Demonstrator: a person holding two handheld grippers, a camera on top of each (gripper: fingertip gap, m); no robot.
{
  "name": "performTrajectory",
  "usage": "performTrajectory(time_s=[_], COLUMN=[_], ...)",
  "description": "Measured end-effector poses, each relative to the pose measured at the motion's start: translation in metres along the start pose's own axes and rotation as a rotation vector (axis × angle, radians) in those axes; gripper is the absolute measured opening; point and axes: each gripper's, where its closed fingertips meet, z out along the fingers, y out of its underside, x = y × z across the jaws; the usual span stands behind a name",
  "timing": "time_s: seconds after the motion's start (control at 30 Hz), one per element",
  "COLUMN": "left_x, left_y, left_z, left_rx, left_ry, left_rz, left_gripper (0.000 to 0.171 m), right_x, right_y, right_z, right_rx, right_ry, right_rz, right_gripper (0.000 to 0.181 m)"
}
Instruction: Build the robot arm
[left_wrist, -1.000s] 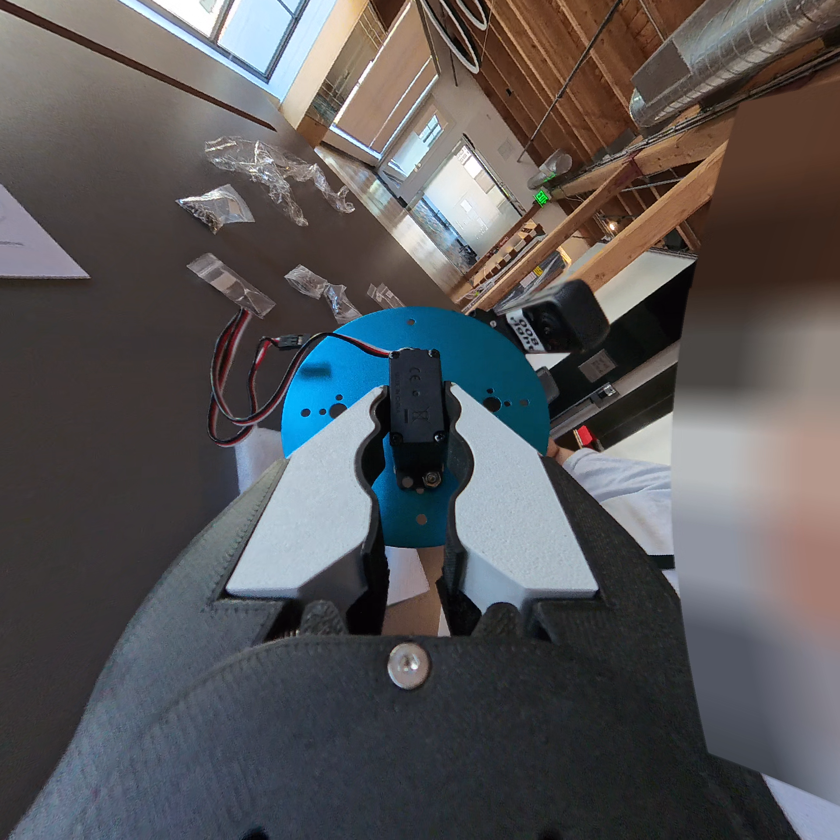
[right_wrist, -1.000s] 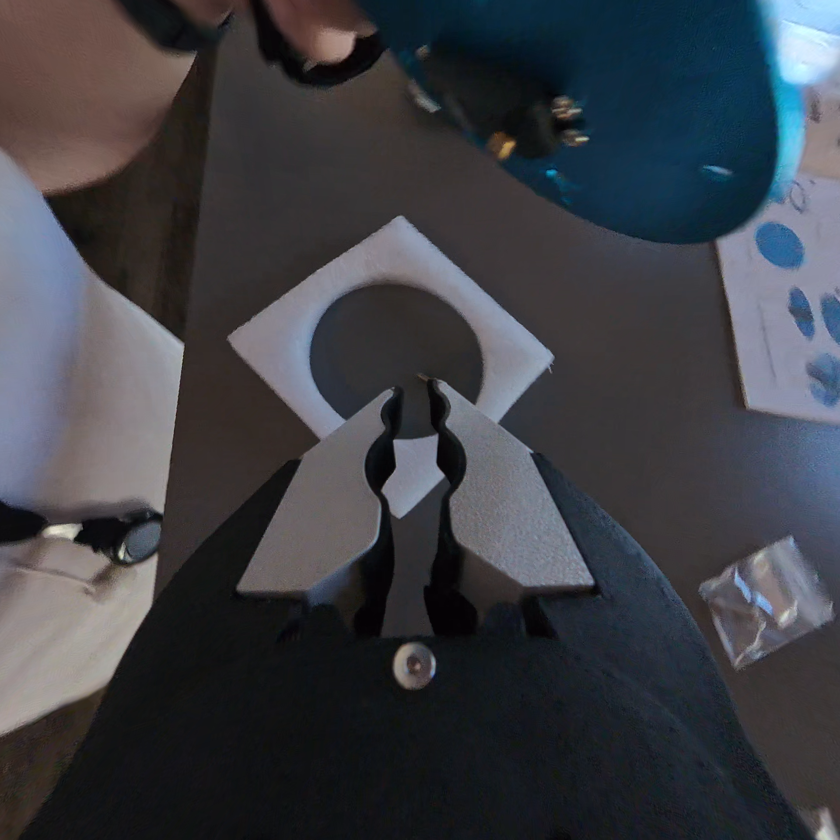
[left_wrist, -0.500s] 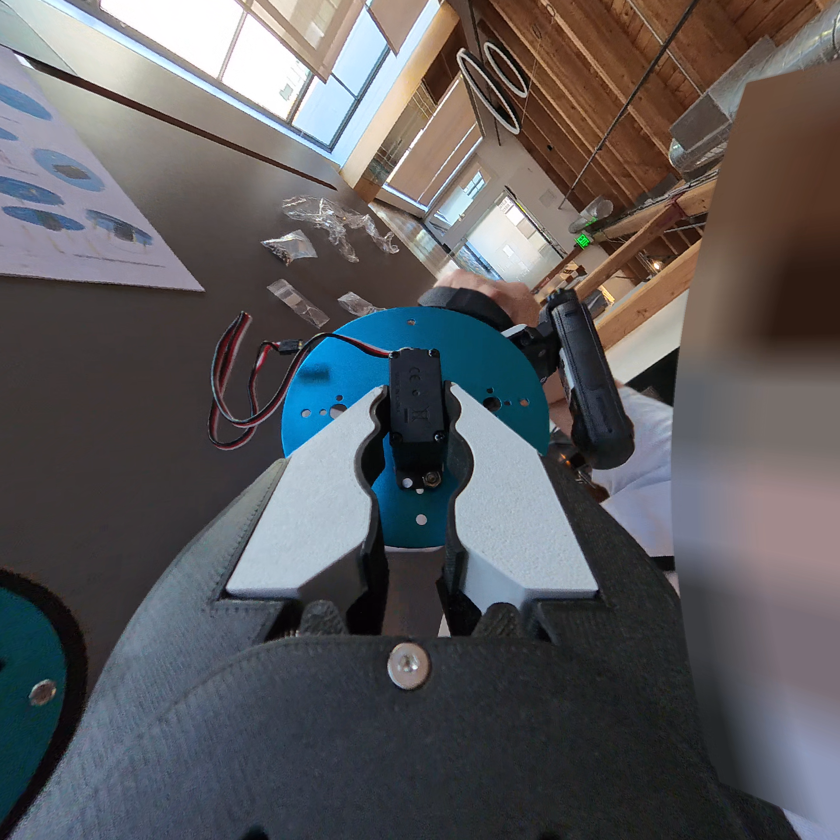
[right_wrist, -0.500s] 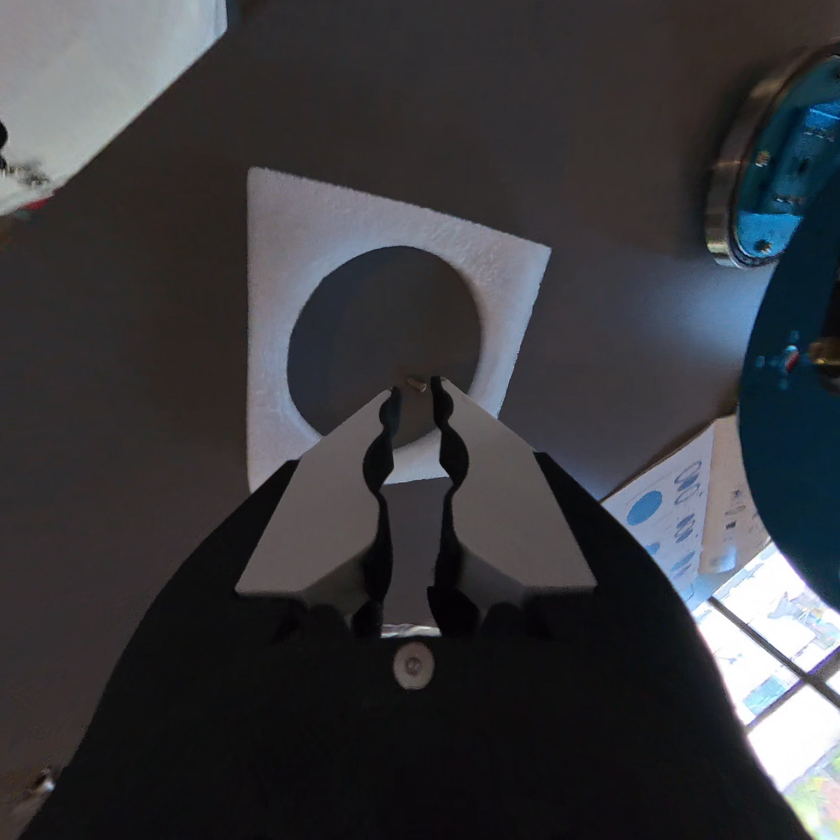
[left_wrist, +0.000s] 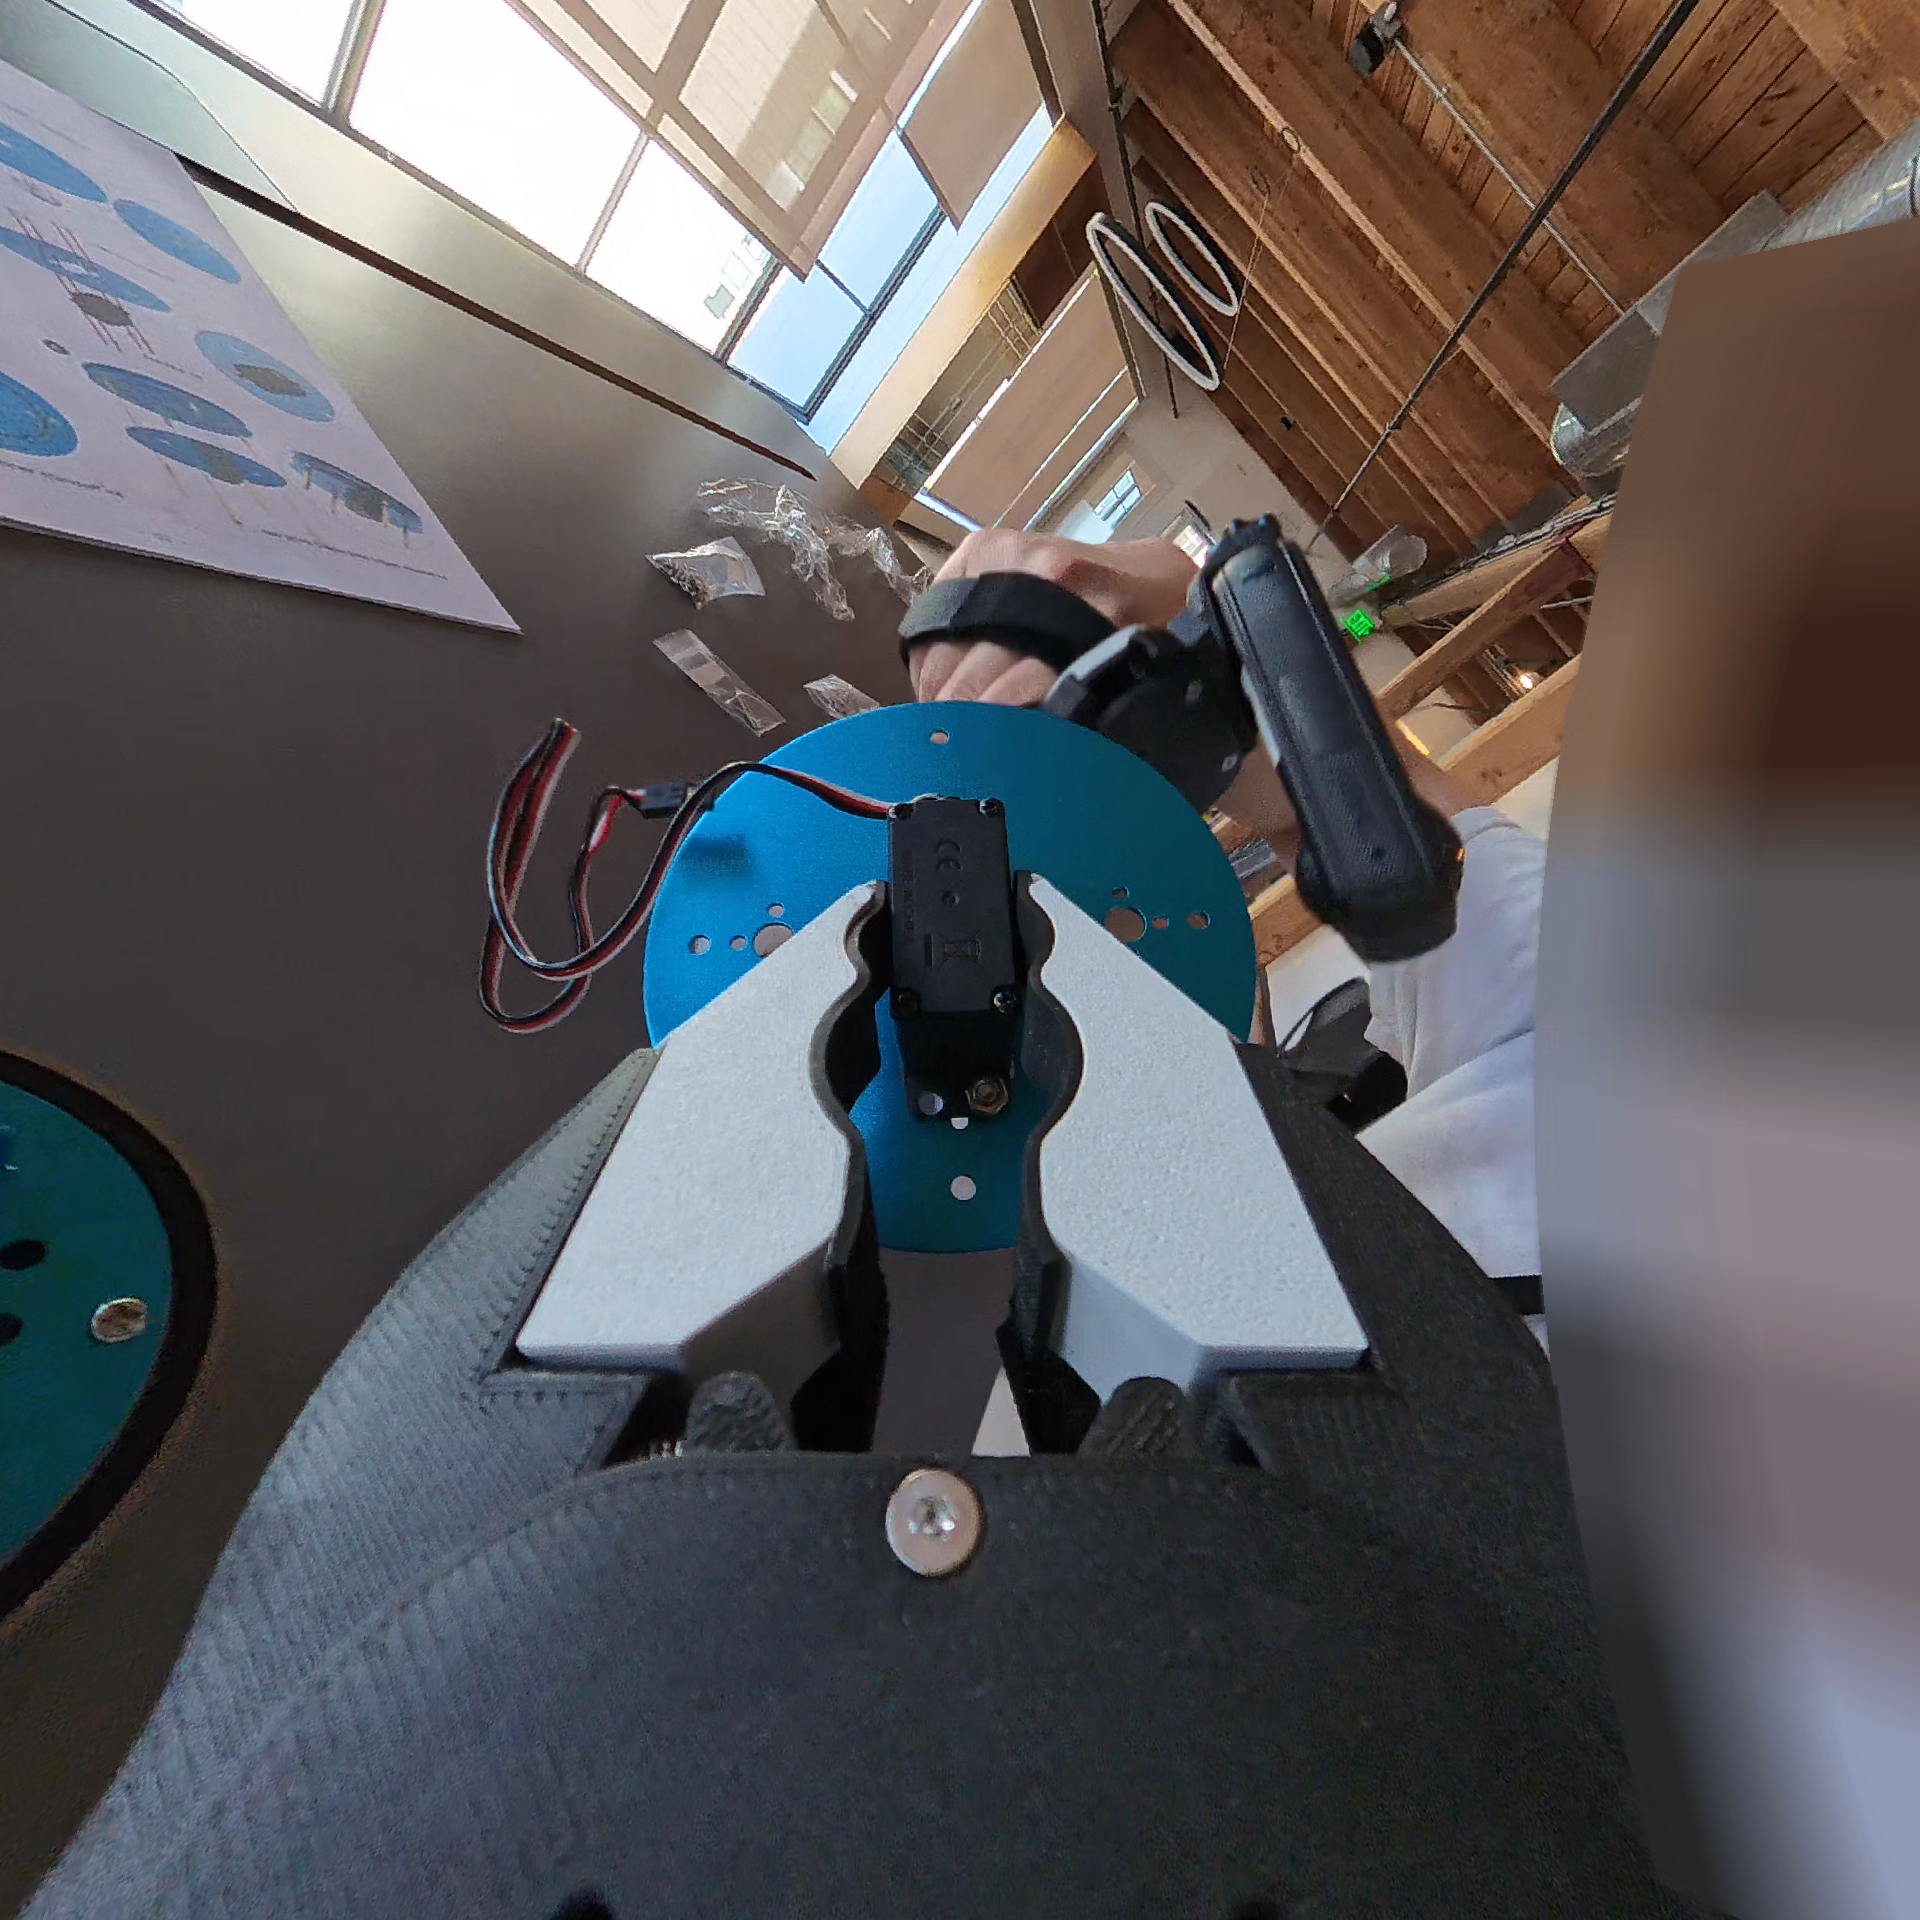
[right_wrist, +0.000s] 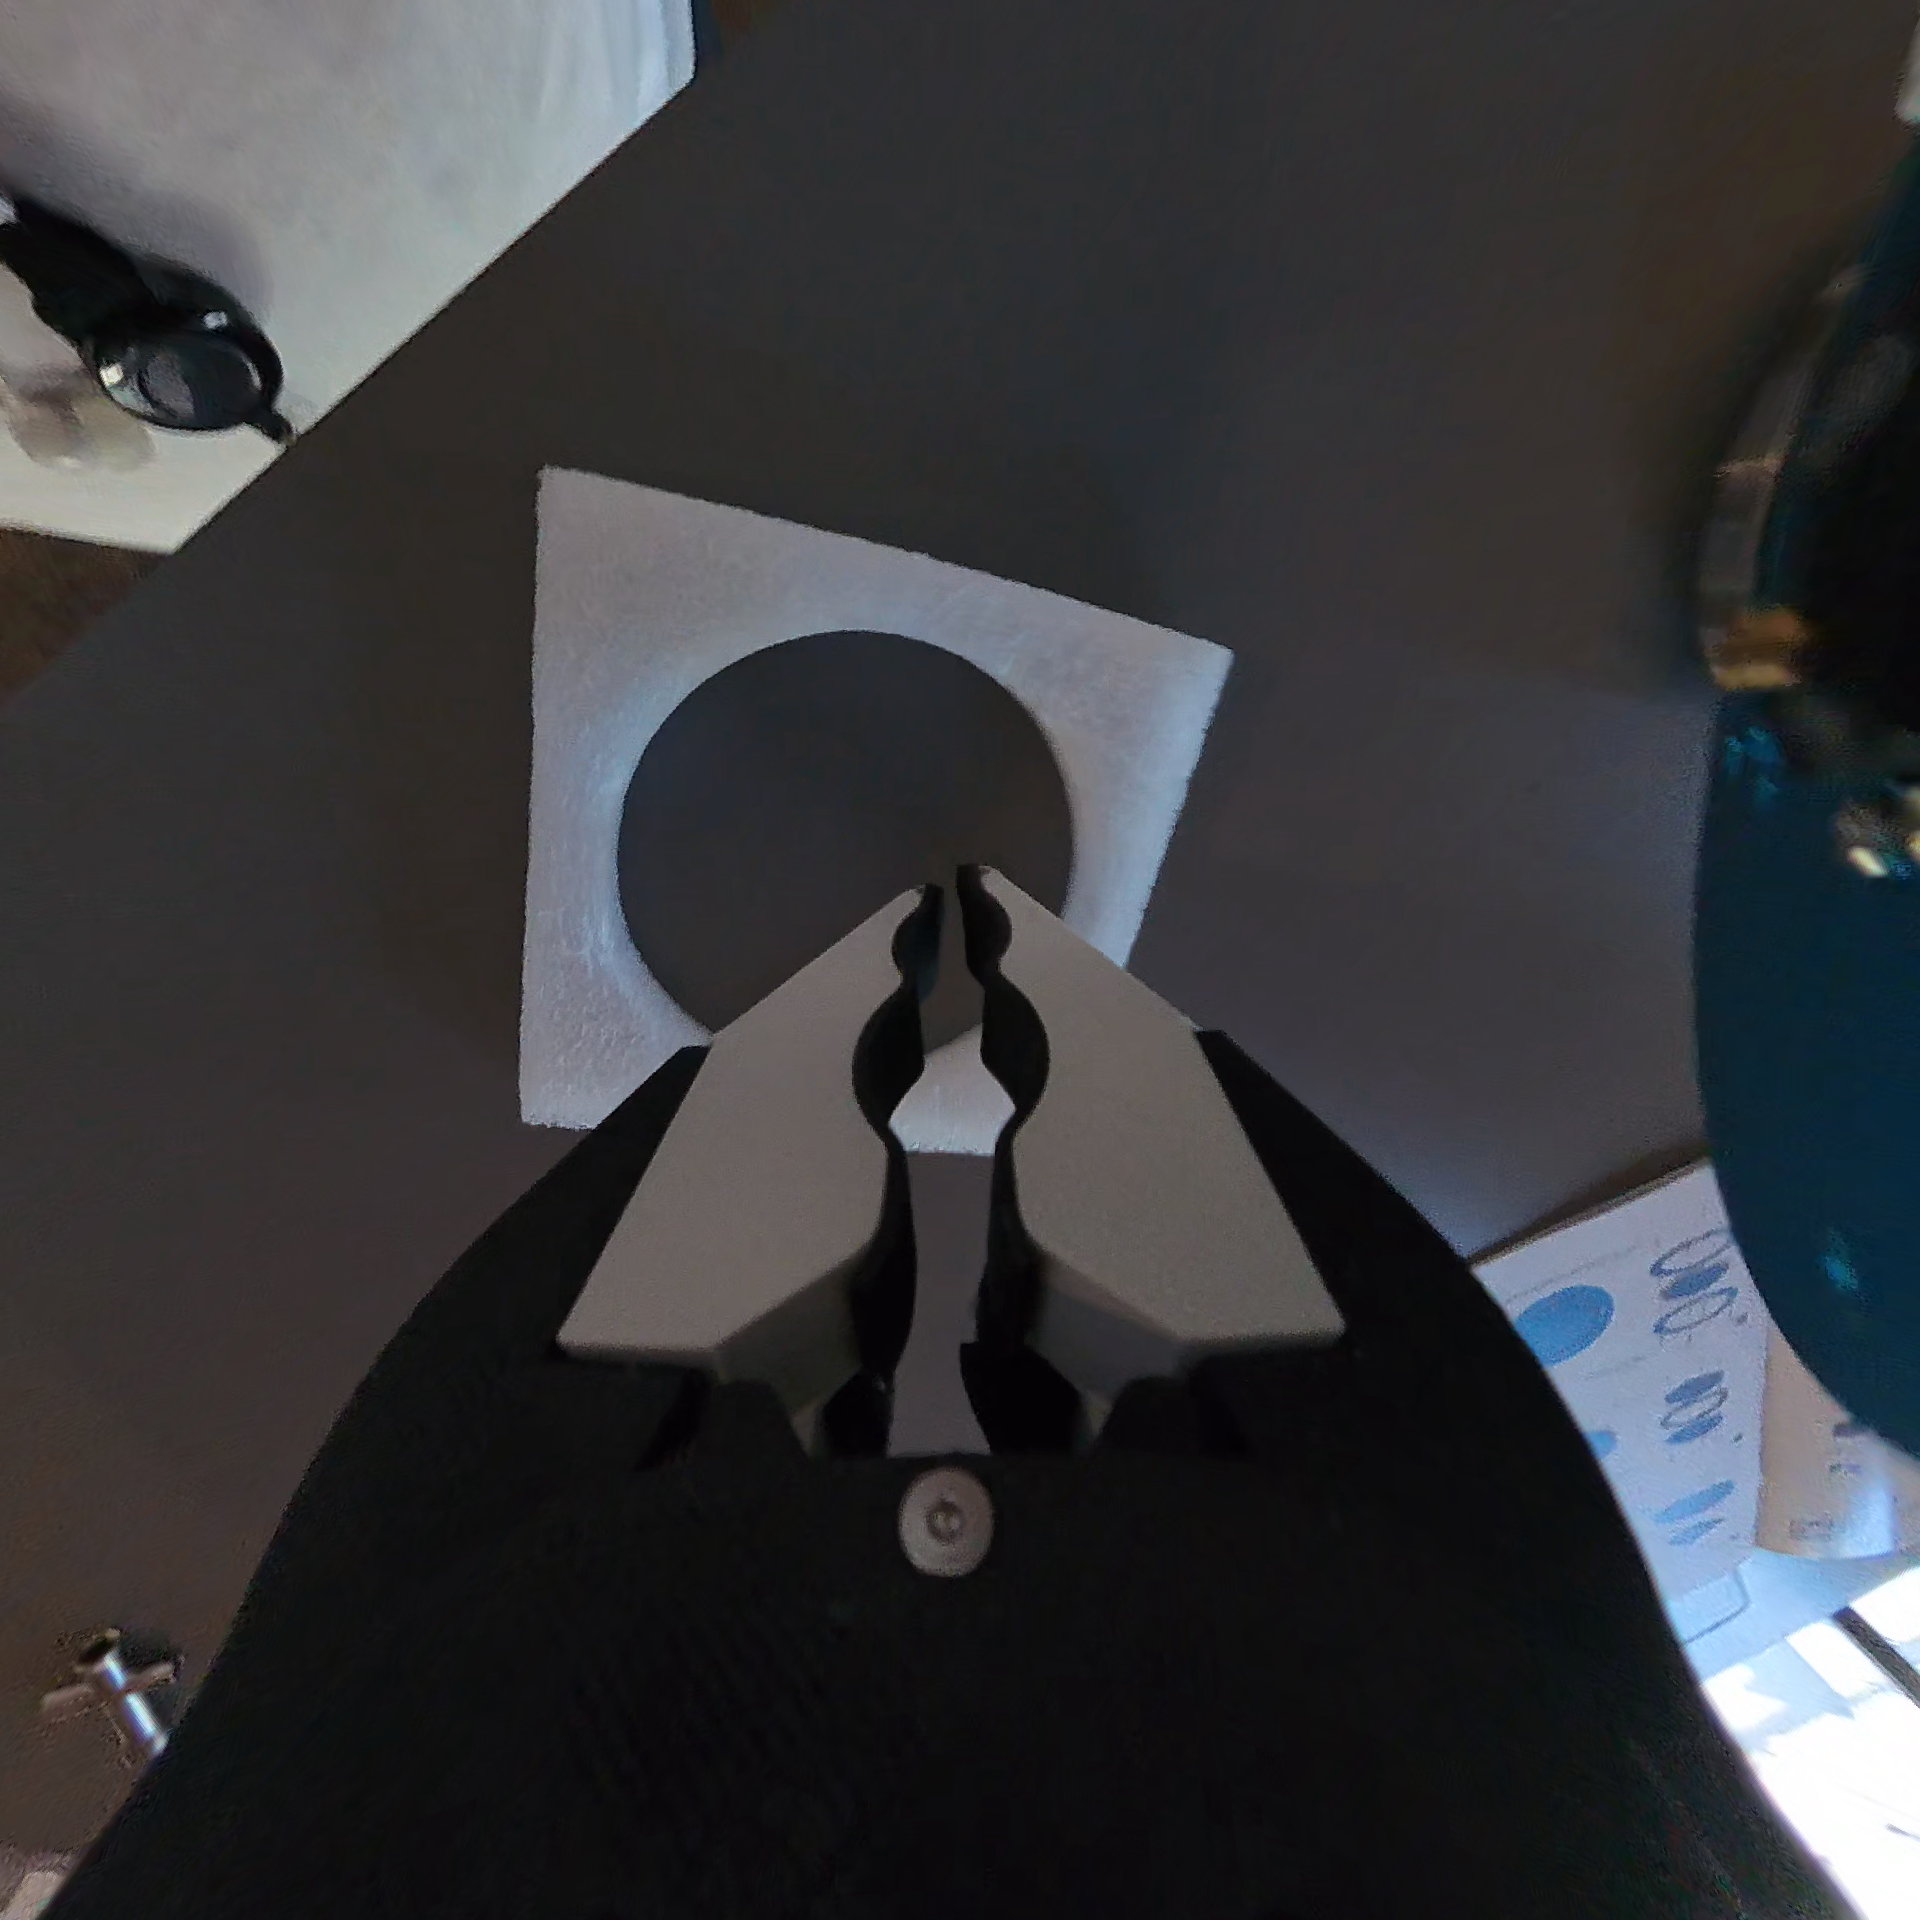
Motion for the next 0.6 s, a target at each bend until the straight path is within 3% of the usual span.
performTrajectory(time_s=[0.17, 0.27, 0.3, 0.43, 0.6], left_x=[0.004, 0.005, 0.006, 0.008, 0.008], left_y=[0.001, 0.002, 0.002, 0.002, 0.001], left_z=[-0.002, -0.002, -0.002, -0.002, 0.001], left_rx=[0.015, 0.023, 0.025, 0.026, 0.021], left_ry=[0.002, -0.002, -0.001, 0.004, 0.015], left_rz=[-0.002, 0.002, 0.004, 0.007, 0.001], left_gripper=[0.022, 0.022, 0.022, 0.022, 0.022], right_x=[0.016, 0.018, 0.015, 0.018, 0.016], right_y=[0.011, 0.017, 0.013, 0.019, 0.013], right_z=[-0.010, -0.002, 0.000, -0.009, 0.001], right_rx=[0.022, 0.041, 0.088, 0.235, 0.434], right_ry=[0.109, 0.098, 0.089, 0.284, 0.363], right_rz=[0.152, 0.541, 0.646, 0.967, 1.199], right_gripper=[0.001, 0.007, 0.008, 0.011, 0.013])
